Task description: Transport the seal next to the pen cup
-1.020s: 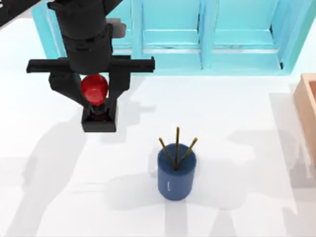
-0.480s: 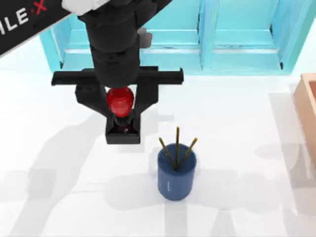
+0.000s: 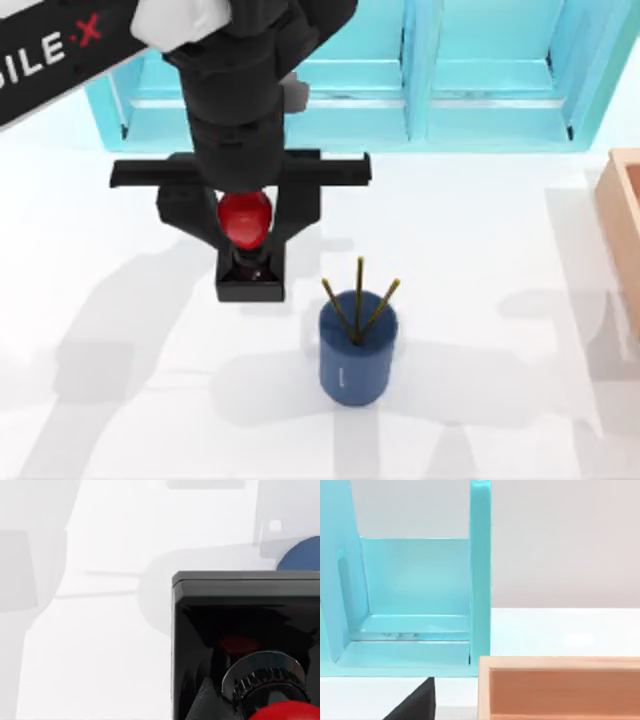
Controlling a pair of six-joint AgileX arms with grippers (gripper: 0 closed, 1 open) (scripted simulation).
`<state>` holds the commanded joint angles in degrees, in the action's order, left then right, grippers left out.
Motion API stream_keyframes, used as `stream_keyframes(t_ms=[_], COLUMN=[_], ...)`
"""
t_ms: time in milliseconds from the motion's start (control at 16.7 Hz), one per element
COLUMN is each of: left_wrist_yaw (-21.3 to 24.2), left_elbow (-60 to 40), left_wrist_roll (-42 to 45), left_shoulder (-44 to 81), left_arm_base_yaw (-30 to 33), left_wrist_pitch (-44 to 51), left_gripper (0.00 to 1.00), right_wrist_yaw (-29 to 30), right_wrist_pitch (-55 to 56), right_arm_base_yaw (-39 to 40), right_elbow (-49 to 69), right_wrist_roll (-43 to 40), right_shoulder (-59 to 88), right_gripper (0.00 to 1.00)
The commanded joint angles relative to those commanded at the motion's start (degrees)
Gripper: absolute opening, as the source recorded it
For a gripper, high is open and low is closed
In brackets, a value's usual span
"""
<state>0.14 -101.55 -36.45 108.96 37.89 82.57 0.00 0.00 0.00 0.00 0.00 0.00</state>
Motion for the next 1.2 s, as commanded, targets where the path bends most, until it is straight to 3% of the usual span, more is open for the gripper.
stream_keyframes(t_ms=[60,840,1200], left_wrist_yaw=[0.0,0.0,0.0], left_elbow=[0.0,0.0,0.0], left_wrist_roll=[0.0,0.0,0.0], left_shoulder=[0.0,0.0,0.0], left_arm_base_yaw=[0.0,0.0,0.0], left_wrist_pitch=[0.0,0.0,0.0], left_gripper=[0.00,0.98,1.00], right_wrist_yaw=[0.0,0.0,0.0], right_wrist_pitch=[0.0,0.0,0.0], right_arm_base_yaw=[0.0,0.0,0.0], right_elbow=[0.0,0.0,0.0], right_wrist_roll=[0.0,0.0,0.0], right_shoulder=[0.0,0.0,0.0], right_gripper=[1.00,1.00,1.00])
